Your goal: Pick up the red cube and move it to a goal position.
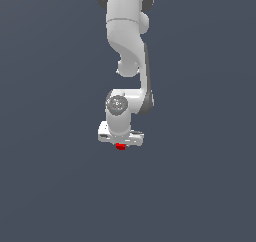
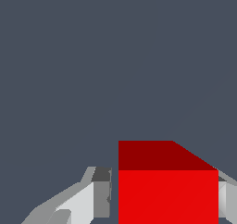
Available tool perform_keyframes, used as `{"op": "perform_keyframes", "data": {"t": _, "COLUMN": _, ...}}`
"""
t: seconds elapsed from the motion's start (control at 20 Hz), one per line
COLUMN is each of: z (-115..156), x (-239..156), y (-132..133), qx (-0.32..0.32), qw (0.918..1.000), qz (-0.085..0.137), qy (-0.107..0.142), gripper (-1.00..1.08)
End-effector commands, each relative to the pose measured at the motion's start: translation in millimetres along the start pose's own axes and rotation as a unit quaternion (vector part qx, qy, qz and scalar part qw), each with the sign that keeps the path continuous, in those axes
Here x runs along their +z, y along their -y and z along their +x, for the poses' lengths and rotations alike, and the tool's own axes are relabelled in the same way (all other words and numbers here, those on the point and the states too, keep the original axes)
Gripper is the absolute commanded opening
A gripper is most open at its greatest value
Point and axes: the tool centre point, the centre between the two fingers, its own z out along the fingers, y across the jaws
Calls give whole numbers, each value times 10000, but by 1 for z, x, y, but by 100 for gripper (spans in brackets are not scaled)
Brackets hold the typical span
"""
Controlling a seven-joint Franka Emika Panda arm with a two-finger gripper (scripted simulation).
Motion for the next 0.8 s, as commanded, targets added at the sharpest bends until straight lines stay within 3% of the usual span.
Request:
{"op": "perform_keyframes", "data": {"t": 0.0, "z": 1, "x": 0, "y": 0, "qx": 1, "qw": 10000, "qz": 1, "qy": -4, "gripper": -100}}
{"op": "perform_keyframes", "data": {"t": 0.75, "z": -3, "x": -7, "y": -2, "qx": 0, "qw": 10000, "qz": 2, "qy": -2, "gripper": -100}}
